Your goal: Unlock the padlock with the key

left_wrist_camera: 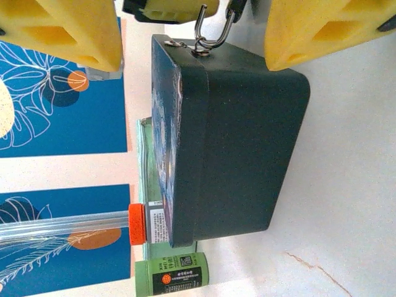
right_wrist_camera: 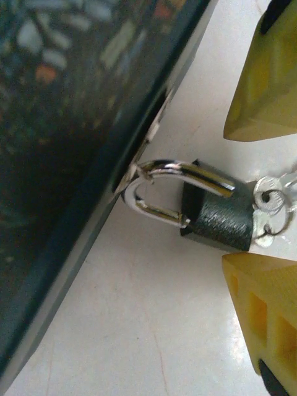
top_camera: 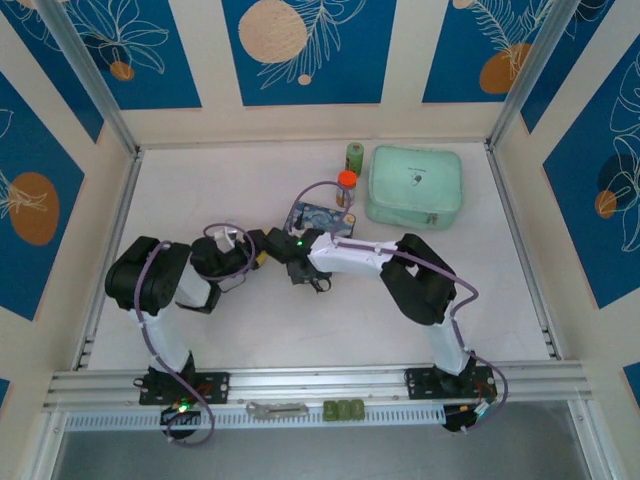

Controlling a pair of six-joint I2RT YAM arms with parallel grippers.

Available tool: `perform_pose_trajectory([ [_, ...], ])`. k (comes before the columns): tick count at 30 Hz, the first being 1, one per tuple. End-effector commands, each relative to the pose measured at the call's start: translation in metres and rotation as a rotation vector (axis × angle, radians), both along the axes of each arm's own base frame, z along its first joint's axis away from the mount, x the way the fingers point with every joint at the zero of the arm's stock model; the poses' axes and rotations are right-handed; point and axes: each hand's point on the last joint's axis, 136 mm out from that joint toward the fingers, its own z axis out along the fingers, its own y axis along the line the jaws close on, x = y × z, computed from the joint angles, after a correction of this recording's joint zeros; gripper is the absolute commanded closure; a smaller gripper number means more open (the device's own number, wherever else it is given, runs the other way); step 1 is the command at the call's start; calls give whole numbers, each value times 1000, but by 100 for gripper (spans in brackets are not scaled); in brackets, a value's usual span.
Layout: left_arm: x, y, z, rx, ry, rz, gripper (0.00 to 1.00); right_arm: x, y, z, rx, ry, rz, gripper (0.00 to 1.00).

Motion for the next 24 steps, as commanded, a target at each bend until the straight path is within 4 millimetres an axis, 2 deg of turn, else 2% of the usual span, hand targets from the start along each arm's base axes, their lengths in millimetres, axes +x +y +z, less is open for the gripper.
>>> perform_pose_trajectory([
  [1, 4, 5, 11, -12, -39, 15, 38, 6, 6, 1, -6, -22, -27, 51],
  [8, 4, 4, 10, -17, -32, 9, 38, 1, 3, -7, -22, 0, -28, 59],
  [12, 5, 4, 13, -22, -36, 8, 39, -4, -5, -5, -44, 0, -25, 60],
  [15, 6, 3, 15, -26, -40, 7, 39, -9, -13, -5, -61, -3, -23, 55],
  [20, 7, 3, 18, -34, -44, 3, 40, -4, -31, -2, -81, -12, -10, 58],
  [24, 7, 2, 19, -35, -45, 2, 40, -3, -33, 4, -76, -30, 2, 58],
])
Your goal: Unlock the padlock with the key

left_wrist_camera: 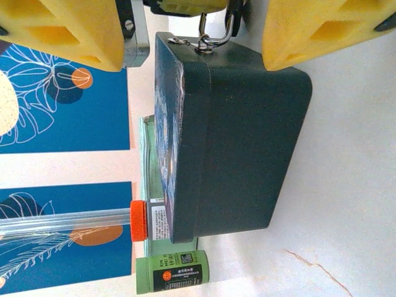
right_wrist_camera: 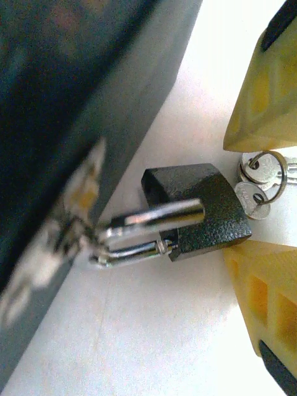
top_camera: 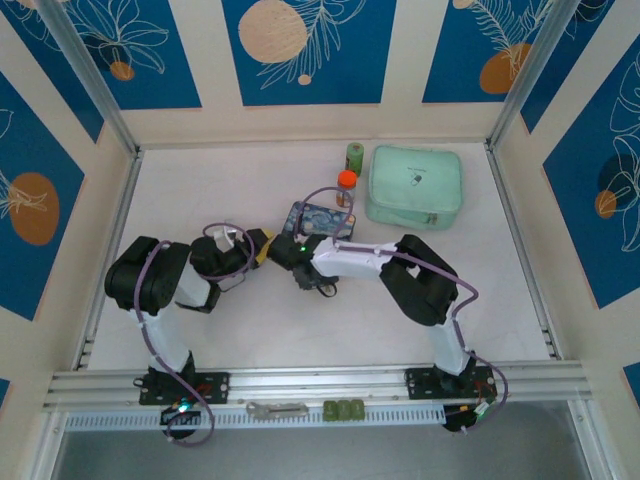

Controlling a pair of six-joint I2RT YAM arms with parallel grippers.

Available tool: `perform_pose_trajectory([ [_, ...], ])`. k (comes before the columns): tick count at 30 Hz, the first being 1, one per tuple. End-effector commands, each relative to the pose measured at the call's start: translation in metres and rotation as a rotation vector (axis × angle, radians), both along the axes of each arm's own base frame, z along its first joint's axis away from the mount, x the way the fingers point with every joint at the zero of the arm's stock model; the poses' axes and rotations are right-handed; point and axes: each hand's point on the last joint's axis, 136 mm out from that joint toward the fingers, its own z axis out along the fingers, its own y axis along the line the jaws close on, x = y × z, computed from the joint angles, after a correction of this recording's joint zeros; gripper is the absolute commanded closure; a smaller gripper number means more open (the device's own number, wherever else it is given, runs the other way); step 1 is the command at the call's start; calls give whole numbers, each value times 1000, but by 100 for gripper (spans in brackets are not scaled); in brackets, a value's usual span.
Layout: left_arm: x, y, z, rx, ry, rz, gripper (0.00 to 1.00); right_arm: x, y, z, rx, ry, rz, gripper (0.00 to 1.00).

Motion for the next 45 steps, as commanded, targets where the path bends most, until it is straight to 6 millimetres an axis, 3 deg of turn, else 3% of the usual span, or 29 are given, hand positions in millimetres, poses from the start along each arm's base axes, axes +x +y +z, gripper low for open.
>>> perform_pose_trajectory([
  [1, 6, 2, 18, -22, -56, -1, 40, 6, -5, 16, -8, -47, 2, 58],
  [11, 5, 1, 18, -24, -53, -5, 40, 17, 12, 5, -26, -74, 31, 60],
  [20, 5, 1, 18, -21, -56, -7, 40, 21, 4, 4, -5, -69, 32, 78],
  [24, 7, 0, 21, -24, -68, -14, 40, 22, -10, 5, -90, -98, 28, 66],
  [32, 18, -1, 37, -39, -110, -4, 41, 33, -14, -4, -152, -129, 75, 65],
  [40, 13, 0, 32, -35, -92, -2, 41, 44, -20, -15, -172, -151, 118, 74],
  [45, 14, -2, 35, -41, -100, -9, 41, 52, -16, -7, -85, -177, 142, 87],
])
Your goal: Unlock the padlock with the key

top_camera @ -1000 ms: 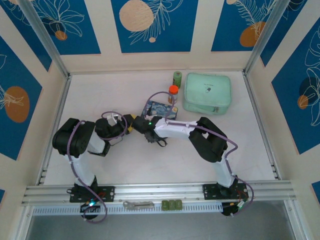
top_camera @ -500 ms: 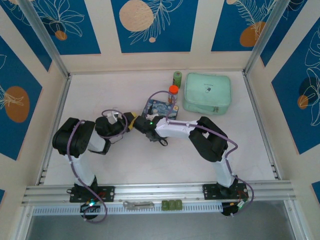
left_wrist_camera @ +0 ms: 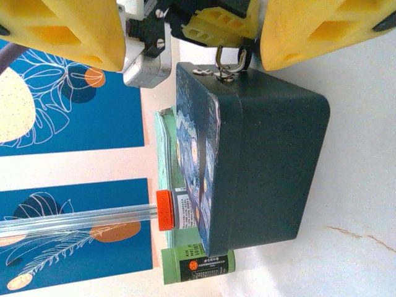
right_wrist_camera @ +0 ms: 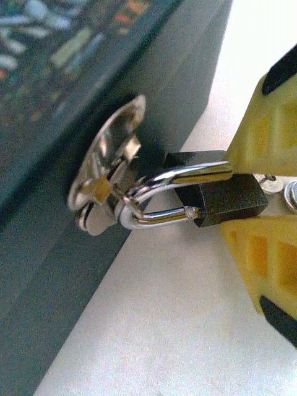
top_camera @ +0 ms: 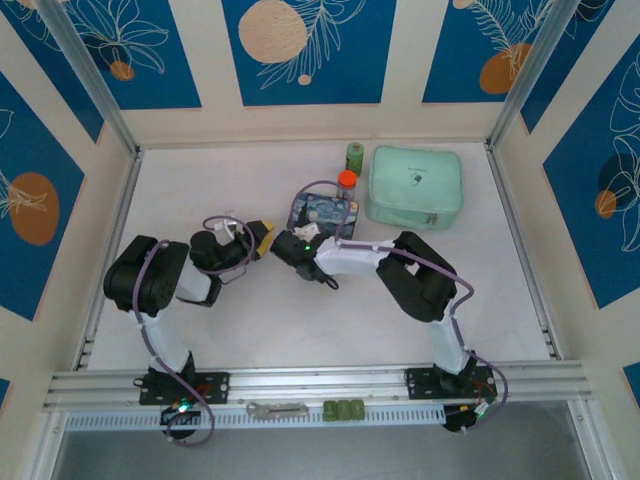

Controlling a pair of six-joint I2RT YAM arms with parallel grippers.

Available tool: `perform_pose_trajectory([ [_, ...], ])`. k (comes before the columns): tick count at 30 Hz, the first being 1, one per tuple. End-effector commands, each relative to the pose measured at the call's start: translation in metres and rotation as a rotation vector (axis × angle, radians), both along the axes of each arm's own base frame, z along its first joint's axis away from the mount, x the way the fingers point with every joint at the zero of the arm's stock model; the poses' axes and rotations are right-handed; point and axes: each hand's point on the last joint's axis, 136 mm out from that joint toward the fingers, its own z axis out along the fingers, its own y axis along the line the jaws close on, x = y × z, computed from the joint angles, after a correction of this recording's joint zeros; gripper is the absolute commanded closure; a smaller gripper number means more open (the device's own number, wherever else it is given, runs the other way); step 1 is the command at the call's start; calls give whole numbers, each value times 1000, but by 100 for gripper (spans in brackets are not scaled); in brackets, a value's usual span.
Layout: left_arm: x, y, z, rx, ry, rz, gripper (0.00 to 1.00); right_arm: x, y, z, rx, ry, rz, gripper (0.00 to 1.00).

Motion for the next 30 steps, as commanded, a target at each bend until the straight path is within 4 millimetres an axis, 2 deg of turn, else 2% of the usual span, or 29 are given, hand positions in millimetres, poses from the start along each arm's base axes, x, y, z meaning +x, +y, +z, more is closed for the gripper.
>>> perform_pose_trajectory([
  [1, 2, 1, 17, -15, -58, -7, 41, 3, 0, -7, 82, 35, 38, 90],
  [6, 8, -7, 28, -24, -90, -21, 41, 8, 13, 8, 353, 106, 118, 98],
  [10, 13, -12, 34, -26, -114, -24, 41, 1, 23, 16, 590, 243, 162, 100],
  [15, 20, -23, 41, -35, -139, -53, 41, -12, 26, 15, 813, 397, 121, 100],
  [19, 30, -31, 47, -42, -161, -72, 41, -15, 22, 9, 931, 462, 78, 100],
  [23, 39, -35, 51, -52, -174, -79, 40, -13, 9, -2, 900, 465, 3, 100],
  [26, 42, -37, 50, -56, -171, -86, 40, -7, -3, -9, 828, 422, -53, 91],
  [30, 41, -38, 50, -57, -170, -91, 40, 0, -7, -5, 713, 353, -53, 77],
])
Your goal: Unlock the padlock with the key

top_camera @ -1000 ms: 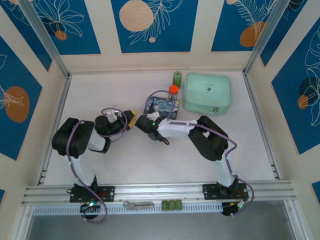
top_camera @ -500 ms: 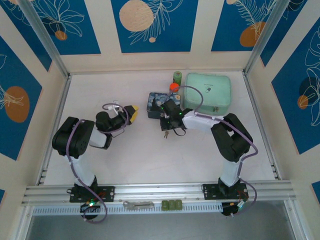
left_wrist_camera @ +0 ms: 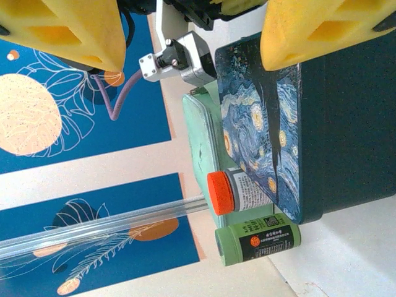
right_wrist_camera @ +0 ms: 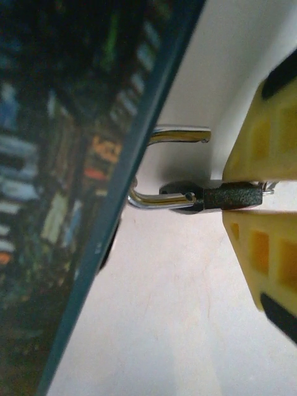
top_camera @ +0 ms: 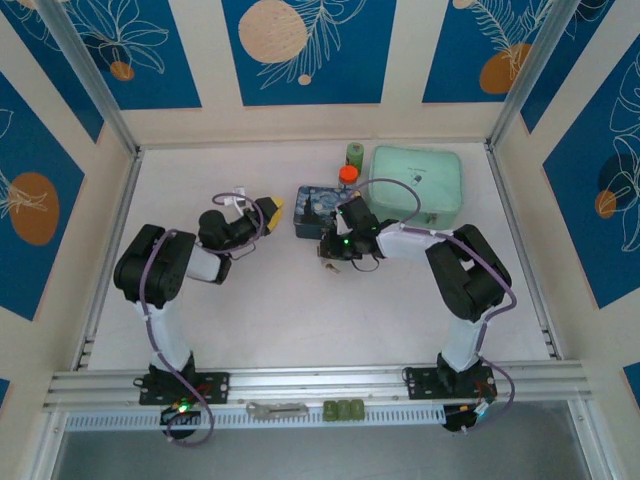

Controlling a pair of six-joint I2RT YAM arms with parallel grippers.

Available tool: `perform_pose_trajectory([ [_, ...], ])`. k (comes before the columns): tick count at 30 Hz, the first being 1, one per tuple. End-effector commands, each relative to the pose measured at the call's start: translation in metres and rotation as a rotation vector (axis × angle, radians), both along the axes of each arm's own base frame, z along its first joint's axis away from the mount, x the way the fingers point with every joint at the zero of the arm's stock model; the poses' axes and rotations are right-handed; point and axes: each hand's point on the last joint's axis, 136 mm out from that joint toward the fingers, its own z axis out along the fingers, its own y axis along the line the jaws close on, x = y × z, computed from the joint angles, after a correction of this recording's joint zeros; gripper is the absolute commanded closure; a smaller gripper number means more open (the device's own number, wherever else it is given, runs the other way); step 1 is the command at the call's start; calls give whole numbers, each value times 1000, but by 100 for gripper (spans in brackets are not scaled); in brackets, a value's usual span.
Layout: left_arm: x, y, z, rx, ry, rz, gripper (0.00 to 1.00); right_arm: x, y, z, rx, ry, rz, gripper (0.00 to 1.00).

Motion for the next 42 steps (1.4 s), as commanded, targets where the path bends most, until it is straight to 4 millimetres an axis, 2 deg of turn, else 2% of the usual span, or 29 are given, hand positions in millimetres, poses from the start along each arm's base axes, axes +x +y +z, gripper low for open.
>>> perform_pose_trajectory([
  [1, -3, -7, 9, -16, -31, -37, 40, -9, -9, -15, -154, 21, -8, 73],
  [5, 0, -9, 13, -22, -39, -42, 40, -4, 0, -9, -182, -18, 9, 59],
  [12, 4, -10, 18, -29, -51, -46, 40, 8, -2, -17, -201, -41, -46, 58],
  [15, 4, -11, 19, -30, -52, -48, 40, 11, -11, -13, -288, -70, -68, 58],
  [18, -1, -10, 16, -15, -50, -42, 40, 9, -19, -1, -404, -119, -64, 56],
  [21, -12, -12, 5, 15, -27, -68, 42, 2, -10, 19, -419, -152, -3, 53],
  [24, -32, -15, -14, 55, 11, -97, 42, -9, -5, 46, -314, -144, 27, 37],
  [26, -47, -19, -29, 104, 38, -114, 42, -8, -13, 61, -247, -112, -8, 35],
  [29, -70, -36, -47, 210, 61, -166, 42, 0, -29, 81, -168, -97, -78, 34],
  [33, -87, -60, -62, 392, 40, -242, 42, 23, -52, 105, -80, -134, -156, 34],
  [37, -85, -73, -63, 477, 5, -278, 46, 49, -80, 117, -52, -174, -226, 33],
  [40, -76, -81, -65, 479, 10, -286, 56, 66, -94, 117, -38, -182, -255, 33],
  [42, -70, -86, -68, 495, 10, -284, 59, 77, -102, 114, -43, -173, -268, 33],
])
